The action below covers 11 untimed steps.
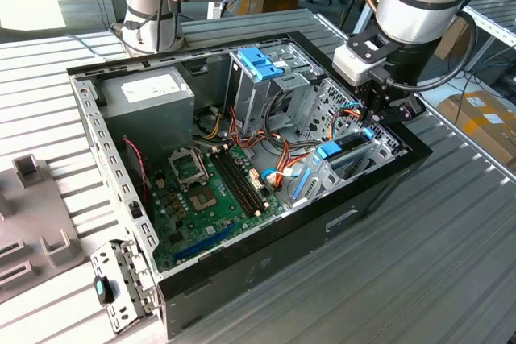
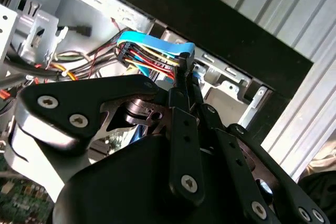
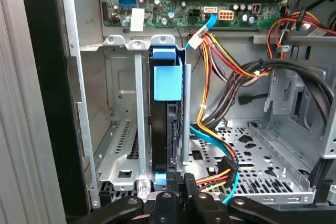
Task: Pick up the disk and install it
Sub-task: 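Insert the first disk wire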
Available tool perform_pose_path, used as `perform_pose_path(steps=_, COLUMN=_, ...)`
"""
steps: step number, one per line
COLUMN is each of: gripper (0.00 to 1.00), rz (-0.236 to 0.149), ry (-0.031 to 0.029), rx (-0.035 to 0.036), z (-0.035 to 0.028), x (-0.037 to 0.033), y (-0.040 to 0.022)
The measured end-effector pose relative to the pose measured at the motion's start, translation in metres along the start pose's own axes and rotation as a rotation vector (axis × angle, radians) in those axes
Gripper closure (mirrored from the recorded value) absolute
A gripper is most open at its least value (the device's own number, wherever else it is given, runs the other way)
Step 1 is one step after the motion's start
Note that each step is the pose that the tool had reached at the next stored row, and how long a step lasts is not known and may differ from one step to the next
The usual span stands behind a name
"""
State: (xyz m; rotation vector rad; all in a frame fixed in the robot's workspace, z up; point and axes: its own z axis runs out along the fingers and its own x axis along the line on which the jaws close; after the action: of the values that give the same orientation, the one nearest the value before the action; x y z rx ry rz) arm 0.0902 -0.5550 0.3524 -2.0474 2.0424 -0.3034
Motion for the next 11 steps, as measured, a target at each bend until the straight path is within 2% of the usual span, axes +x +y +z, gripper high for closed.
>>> perform_pose_path(steps=1, gripper=0.83, rz=0.0, ry=0.0001, rx=0.0076, z=0.0001, x=0.0, y=0.0)
perform_pose_path(steps=2, gripper=0.83, rz=-0.001, ry=0.0, rx=0.038, z=0.0006, x=0.0, y=0.0002)
perform_pose_path(steps=4, gripper=0.83, rz=-0.001, ry=0.0002, rx=0.0573, z=0.0008, x=0.0, y=0.0004)
perform_pose_path(steps=5, gripper=0.83, rz=-0.001, ry=0.0001, rx=0.0751, z=0.0011, x=0.0, y=0.0006)
perform_pose_path(steps=6, gripper=0.83, rz=-0.001, ry=0.0003, rx=0.0839, z=0.0011, x=0.0001, y=0.0006)
perform_pose_path(steps=7, gripper=0.83, rz=-0.002, ry=0.0003, rx=0.0858, z=0.0011, x=0.0001, y=0.0005)
perform_pose_path(steps=11, gripper=0.83, rz=-0.002, ry=-0.0005, rx=0.0861, z=0.001, x=0.0001, y=0.0018)
